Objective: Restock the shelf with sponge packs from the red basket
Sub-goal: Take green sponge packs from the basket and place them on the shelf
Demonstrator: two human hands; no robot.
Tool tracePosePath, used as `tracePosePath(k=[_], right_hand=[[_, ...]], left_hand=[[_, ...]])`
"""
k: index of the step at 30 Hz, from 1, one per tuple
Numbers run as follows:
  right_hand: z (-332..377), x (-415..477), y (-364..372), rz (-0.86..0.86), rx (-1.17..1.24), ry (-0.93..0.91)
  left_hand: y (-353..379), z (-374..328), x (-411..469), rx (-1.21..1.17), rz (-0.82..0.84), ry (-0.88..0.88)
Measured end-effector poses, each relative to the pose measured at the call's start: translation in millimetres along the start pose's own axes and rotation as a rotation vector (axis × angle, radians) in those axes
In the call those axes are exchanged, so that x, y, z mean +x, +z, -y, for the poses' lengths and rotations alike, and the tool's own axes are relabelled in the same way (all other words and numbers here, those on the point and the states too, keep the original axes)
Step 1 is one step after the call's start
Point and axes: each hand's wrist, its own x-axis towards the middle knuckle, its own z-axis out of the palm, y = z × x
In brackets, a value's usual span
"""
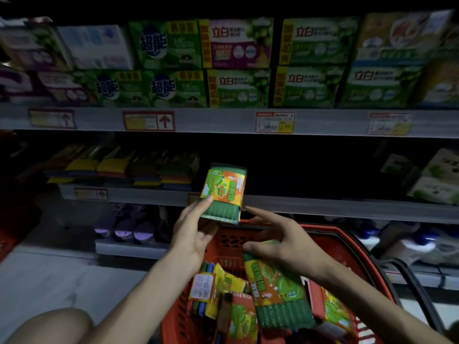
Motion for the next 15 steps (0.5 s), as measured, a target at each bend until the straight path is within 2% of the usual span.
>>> tracePosePath(k=[15], right_hand=[[11,32,36,-0.101,0.116,0.005]], left_hand=[[-5,-13,11,-0.124,-0.054,0.143]])
